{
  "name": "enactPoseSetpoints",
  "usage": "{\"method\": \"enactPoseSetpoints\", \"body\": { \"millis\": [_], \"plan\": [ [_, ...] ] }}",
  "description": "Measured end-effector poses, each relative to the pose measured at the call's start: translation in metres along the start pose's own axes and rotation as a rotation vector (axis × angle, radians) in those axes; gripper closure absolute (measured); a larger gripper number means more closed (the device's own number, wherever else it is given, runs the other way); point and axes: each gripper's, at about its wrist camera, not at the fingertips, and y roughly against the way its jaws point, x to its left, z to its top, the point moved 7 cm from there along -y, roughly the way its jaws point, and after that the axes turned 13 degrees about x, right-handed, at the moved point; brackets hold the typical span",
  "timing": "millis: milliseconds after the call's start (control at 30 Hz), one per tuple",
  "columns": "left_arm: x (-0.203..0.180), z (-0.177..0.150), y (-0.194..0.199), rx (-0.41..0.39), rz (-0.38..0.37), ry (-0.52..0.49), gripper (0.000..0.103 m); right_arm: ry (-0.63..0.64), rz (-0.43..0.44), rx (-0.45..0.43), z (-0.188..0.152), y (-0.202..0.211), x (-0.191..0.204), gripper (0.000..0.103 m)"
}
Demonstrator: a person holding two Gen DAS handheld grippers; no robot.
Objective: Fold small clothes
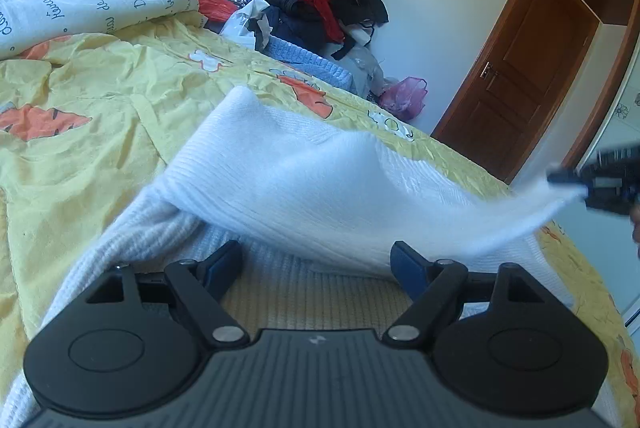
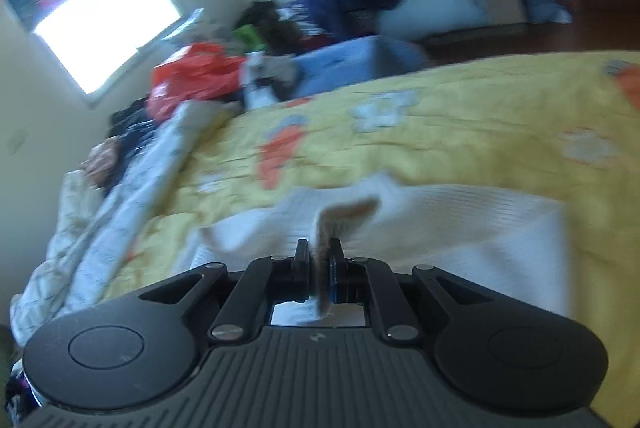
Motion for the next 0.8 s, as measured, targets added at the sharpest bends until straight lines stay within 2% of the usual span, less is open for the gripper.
{"method": "enactPoseSetpoints", "body": {
  "millis": [133,267,333,367,400,433,567,667,700,767,800],
  "plan": [
    [0.0,0.0,0.0,0.001,0.002,-0.003,0.021,-0.097,-0.062,0.016,-0.024,0.002,-0.057,0.095],
    [0.0,0.0,0.0,0.001,0.003,-0.003,0.021,-0.158,-0.076,0.043,-0.058,-0.015,-0.082,0.095],
    [0.0,0.0,0.0,0.001,0.003,-0.004,0.021,-0.21,-0.04,0.03,-0.067,-0.02,-0.086,0.079],
    [0.0,0.0,0.0,0.001,0.003,-0.004,0.021,-0.248,-0.003,0.026,-0.069,-0.02,-0.088,0.067],
    [0.0,0.0,0.0,0.001,0.002,-0.003,0.021,-0.276,0.026,0.024,-0.071,-0.021,-0.09,0.049],
    [0.0,0.0,0.0,0.001,0.003,-0.003,0.021,-0.29,0.046,0.015,-0.072,-0.02,-0.09,0.038],
    [0.0,0.0,0.0,0.001,0.002,-0.003,0.021,-0.276,0.054,0.027,-0.074,-0.026,-0.083,0.035],
    [0.0,0.0,0.0,0.001,0.002,-0.004,0.021,-0.229,0.058,0.054,-0.078,-0.035,-0.071,0.036],
    [0.0,0.0,0.0,0.001,0.002,-0.004,0.021,-0.203,0.053,0.064,-0.079,-0.039,-0.066,0.043],
    [0.0,0.0,0.0,0.001,0.002,-0.004,0.021,-0.15,0.012,0.075,-0.082,-0.046,-0.056,0.064],
    [0.0,0.0,0.0,0.001,0.002,-0.004,0.021,-0.12,-0.023,0.089,-0.083,-0.051,-0.053,0.09]
  ]
}}
